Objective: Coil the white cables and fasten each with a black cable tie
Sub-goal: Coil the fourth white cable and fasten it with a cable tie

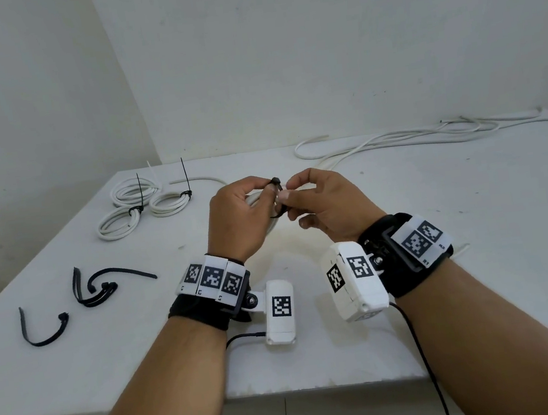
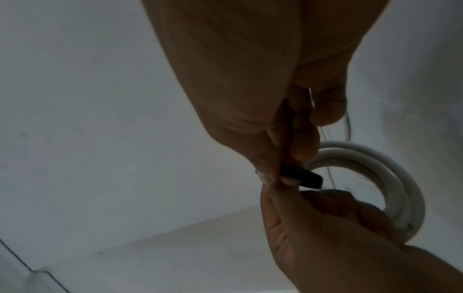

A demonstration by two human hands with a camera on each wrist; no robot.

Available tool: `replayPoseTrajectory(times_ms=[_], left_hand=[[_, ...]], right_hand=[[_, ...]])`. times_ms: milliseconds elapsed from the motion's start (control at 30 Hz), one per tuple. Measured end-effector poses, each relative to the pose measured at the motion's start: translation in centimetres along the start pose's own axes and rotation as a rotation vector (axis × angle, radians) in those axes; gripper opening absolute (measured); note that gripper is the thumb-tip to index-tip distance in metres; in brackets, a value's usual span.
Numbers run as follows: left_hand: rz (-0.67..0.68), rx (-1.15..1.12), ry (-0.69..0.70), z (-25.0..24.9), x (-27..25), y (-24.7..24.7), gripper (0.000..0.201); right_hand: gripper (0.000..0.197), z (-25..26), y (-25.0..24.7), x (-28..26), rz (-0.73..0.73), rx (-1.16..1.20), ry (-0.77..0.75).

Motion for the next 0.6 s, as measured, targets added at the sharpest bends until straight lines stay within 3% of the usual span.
replayPoseTrajectory(times_ms=[167, 233, 367, 500, 600], left_hand=[[0.111, -0.008, 0.051, -0.5, -0.4, 0.5, 0.013], [0.109, -0.007, 0.042, -0.4, -0.3, 0.3, 0.013], [0.131, -0.017, -0.013, 0.0, -0.3, 0.3, 0.014], [0.241, -0.08, -0.047, -0.5, -0.7, 1.1, 0.014], [0.302, -0.147, -0.098, -0.9, -1.0, 1.6, 0.019]], right_hand=[[0.017, 0.2, -0.6, 0.2, -0.012, 0.219, 0.037], [0.009, 0.2, -0.7, 0.0, -0.011, 0.111, 0.017], [0.019, 0.2, -1.3, 0.2, -0.091, -0.141, -0.033], [0.01, 0.1, -2.0, 0.4, -0.111, -0.139, -0.03], [0.014, 0.1, -3.3, 1.0, -0.25, 0.016, 0.003]])
Point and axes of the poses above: each hand's wrist, its own x-axis towards the middle knuckle, its own y-axis out of the palm, z = x × y, the point moved 3 cm from there along x, towards the middle knuckle, and after that the axes turned 3 degrees about -y, right-handed, at the moved point
